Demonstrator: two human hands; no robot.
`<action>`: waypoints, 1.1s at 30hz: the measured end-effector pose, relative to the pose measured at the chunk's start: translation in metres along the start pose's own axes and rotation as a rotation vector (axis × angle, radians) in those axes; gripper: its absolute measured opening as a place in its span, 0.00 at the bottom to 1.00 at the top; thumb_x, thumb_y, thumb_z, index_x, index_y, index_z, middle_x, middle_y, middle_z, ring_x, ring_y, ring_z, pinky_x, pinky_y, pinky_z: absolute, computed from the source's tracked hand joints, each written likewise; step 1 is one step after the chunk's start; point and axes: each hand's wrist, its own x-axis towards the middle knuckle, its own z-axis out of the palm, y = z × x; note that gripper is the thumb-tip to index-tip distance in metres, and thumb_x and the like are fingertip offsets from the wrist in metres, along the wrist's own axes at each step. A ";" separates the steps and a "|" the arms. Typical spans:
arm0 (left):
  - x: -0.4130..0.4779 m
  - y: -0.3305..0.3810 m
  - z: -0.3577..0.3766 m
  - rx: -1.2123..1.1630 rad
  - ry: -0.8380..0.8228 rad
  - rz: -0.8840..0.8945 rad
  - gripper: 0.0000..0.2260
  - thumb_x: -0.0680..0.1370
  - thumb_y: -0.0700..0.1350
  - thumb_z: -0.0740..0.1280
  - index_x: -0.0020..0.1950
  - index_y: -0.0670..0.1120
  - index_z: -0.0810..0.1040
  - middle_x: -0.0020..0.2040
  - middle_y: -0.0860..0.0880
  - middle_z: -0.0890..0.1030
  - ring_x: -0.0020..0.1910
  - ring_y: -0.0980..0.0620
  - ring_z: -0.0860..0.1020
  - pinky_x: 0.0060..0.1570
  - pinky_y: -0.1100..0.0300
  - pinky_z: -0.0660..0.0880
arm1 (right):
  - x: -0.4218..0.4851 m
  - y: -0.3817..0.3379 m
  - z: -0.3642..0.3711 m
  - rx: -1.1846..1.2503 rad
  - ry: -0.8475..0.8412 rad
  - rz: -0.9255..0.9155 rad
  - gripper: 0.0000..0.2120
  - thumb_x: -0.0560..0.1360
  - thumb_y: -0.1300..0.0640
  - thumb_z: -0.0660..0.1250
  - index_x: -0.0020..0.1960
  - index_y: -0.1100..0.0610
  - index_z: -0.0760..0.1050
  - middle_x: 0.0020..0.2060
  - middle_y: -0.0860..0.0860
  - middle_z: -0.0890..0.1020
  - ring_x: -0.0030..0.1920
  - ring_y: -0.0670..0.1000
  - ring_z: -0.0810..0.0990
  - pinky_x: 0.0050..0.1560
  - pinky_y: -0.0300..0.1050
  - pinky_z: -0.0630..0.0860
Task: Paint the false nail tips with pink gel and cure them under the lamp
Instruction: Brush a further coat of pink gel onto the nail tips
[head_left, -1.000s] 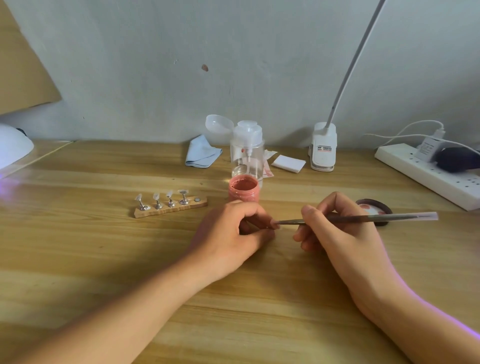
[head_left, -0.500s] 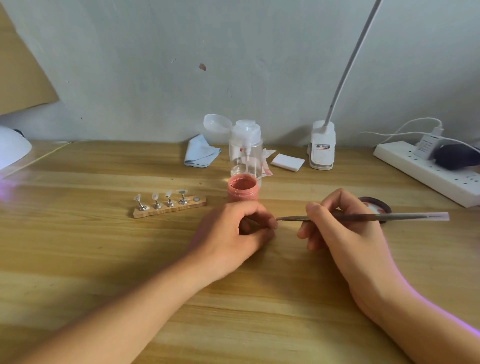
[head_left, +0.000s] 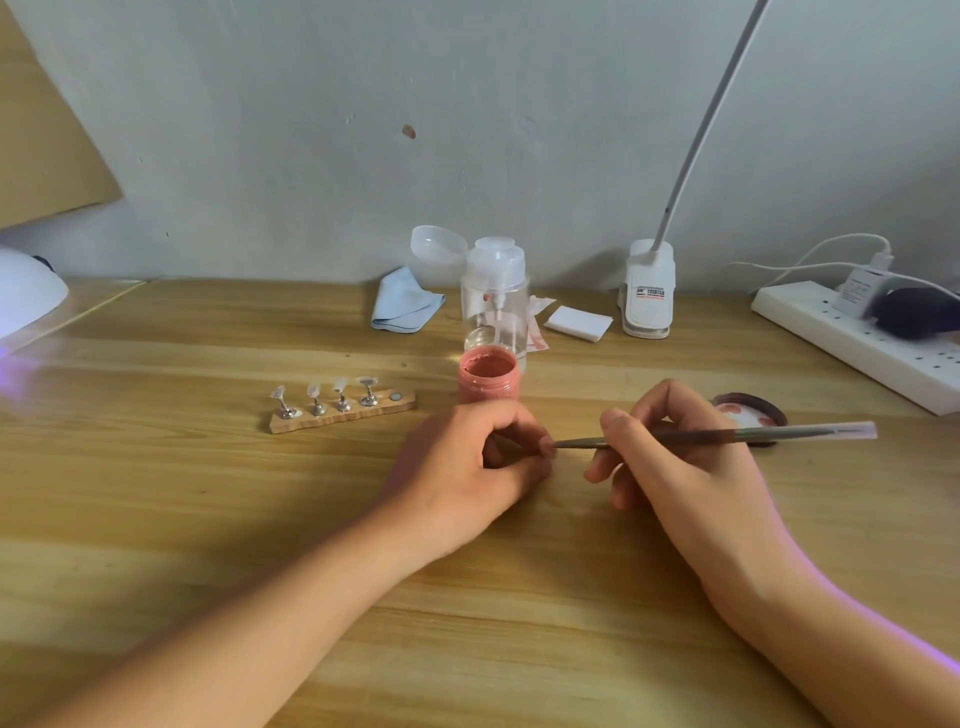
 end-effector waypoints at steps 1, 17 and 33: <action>0.000 0.000 0.000 -0.003 0.001 -0.002 0.08 0.72 0.47 0.75 0.40 0.60 0.81 0.38 0.67 0.80 0.33 0.62 0.72 0.36 0.68 0.67 | 0.000 0.000 0.000 0.005 0.003 0.002 0.11 0.78 0.61 0.66 0.41 0.64 0.68 0.29 0.57 0.82 0.24 0.47 0.73 0.26 0.34 0.71; 0.001 -0.004 0.002 -0.049 0.004 -0.022 0.07 0.72 0.48 0.75 0.43 0.59 0.80 0.39 0.65 0.81 0.33 0.61 0.71 0.39 0.62 0.68 | 0.001 0.002 -0.001 0.012 0.014 0.005 0.10 0.79 0.61 0.66 0.42 0.64 0.68 0.29 0.56 0.82 0.24 0.47 0.73 0.26 0.35 0.70; 0.002 -0.006 0.002 -0.097 -0.006 -0.020 0.07 0.73 0.48 0.76 0.43 0.58 0.79 0.39 0.60 0.82 0.32 0.60 0.71 0.39 0.59 0.71 | 0.001 0.003 -0.001 0.039 0.010 0.006 0.11 0.79 0.59 0.66 0.41 0.63 0.69 0.29 0.56 0.83 0.24 0.47 0.72 0.27 0.35 0.70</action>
